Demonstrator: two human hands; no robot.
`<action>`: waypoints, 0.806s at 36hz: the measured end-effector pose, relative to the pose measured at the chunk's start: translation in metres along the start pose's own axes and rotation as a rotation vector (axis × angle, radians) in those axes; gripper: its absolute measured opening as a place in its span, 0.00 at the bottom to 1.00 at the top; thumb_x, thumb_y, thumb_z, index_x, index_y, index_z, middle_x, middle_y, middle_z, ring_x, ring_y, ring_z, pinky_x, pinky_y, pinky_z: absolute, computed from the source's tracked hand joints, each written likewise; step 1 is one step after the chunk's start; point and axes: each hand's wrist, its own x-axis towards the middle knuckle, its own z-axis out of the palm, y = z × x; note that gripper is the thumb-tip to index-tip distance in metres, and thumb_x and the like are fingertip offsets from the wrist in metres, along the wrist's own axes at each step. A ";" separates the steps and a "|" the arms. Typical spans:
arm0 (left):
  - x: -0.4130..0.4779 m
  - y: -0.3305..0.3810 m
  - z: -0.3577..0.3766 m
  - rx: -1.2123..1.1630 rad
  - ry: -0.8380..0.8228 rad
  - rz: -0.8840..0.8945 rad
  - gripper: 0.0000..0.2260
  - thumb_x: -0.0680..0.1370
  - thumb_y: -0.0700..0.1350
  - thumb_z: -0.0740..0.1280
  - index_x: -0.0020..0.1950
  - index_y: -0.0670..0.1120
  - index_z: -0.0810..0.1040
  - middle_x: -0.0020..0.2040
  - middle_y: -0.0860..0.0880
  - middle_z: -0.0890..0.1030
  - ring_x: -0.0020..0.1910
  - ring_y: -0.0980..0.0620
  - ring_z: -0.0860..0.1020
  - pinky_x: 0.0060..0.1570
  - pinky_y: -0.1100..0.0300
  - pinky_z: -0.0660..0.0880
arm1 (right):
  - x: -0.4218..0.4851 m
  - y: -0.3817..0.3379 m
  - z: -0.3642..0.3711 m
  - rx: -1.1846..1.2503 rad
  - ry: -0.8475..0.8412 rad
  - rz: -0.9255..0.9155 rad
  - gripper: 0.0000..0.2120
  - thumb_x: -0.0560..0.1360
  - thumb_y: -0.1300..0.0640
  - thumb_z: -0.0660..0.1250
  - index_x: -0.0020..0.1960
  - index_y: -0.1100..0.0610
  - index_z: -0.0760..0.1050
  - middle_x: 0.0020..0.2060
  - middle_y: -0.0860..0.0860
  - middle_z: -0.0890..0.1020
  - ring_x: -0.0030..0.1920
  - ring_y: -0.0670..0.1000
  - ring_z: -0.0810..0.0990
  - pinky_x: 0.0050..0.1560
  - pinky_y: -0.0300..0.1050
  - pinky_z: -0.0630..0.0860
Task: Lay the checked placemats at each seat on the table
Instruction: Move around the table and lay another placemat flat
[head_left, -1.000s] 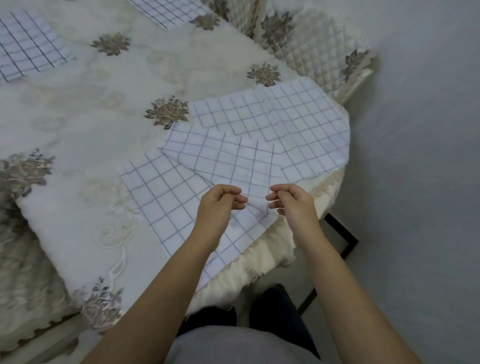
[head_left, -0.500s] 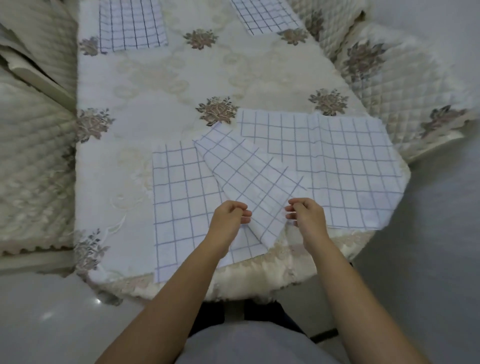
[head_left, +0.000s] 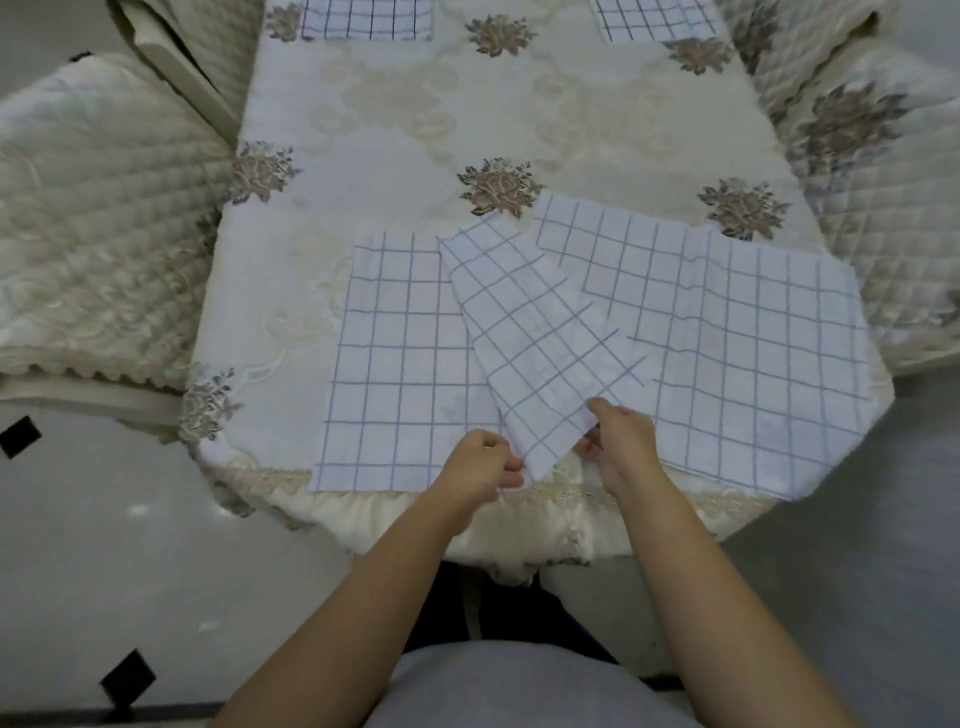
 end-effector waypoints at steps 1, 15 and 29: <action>0.000 -0.002 0.000 0.003 -0.017 -0.002 0.07 0.81 0.42 0.54 0.55 0.44 0.69 0.50 0.45 0.80 0.39 0.53 0.78 0.34 0.62 0.68 | 0.001 0.000 0.002 0.007 0.019 -0.006 0.09 0.74 0.61 0.66 0.45 0.54 0.65 0.25 0.53 0.70 0.27 0.50 0.68 0.21 0.33 0.68; 0.012 -0.022 -0.024 -0.323 -0.111 -0.114 0.11 0.81 0.47 0.54 0.48 0.45 0.74 0.32 0.50 0.82 0.35 0.50 0.81 0.33 0.61 0.67 | -0.057 0.014 0.052 -0.556 -0.219 -0.789 0.25 0.78 0.61 0.59 0.72 0.48 0.57 0.40 0.42 0.72 0.29 0.41 0.72 0.31 0.37 0.70; 0.025 -0.019 -0.107 -0.369 0.120 -0.030 0.18 0.82 0.54 0.52 0.53 0.45 0.77 0.53 0.45 0.80 0.53 0.46 0.78 0.48 0.51 0.73 | -0.061 0.031 0.101 -1.037 -0.760 -1.180 0.17 0.72 0.66 0.61 0.58 0.57 0.77 0.48 0.52 0.83 0.47 0.50 0.79 0.50 0.49 0.74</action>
